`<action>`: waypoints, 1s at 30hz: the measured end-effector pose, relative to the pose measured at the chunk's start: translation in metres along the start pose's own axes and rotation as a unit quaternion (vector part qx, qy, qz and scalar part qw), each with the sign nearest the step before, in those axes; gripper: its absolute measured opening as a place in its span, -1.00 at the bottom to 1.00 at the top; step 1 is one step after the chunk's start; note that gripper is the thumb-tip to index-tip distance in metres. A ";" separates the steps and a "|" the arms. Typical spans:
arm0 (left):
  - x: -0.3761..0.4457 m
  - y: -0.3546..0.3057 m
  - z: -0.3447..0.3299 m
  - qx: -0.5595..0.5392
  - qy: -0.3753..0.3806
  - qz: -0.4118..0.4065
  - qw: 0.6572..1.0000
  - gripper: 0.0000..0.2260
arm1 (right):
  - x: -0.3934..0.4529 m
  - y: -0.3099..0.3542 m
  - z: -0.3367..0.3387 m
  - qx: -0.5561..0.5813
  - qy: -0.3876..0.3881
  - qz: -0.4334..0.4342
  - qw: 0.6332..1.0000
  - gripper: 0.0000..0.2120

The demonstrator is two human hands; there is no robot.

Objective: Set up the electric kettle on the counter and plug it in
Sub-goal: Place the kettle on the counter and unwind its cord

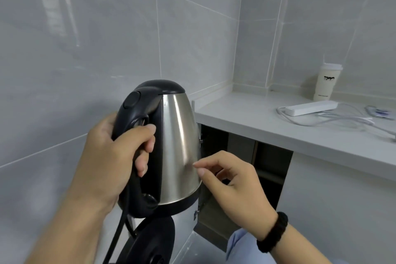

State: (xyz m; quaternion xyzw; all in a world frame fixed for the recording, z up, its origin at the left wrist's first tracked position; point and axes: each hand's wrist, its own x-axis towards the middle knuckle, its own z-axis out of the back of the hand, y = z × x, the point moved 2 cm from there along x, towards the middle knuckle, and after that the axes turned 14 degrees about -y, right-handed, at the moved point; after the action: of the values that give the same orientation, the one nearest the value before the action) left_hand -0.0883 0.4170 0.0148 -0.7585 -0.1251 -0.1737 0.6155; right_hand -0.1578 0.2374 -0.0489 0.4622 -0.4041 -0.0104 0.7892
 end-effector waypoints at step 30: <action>0.017 -0.003 0.064 0.023 -0.072 -0.006 0.997 -0.82 | 0.050 -0.068 -0.157 -0.337 0.317 0.119 0.878 -0.51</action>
State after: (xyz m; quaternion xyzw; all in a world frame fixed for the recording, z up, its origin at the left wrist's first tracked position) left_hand -0.0667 0.4799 0.0134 -0.7539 -0.1779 -0.1195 0.6211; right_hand 0.0024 0.2922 -0.1065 0.0948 -0.1566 0.0952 0.9785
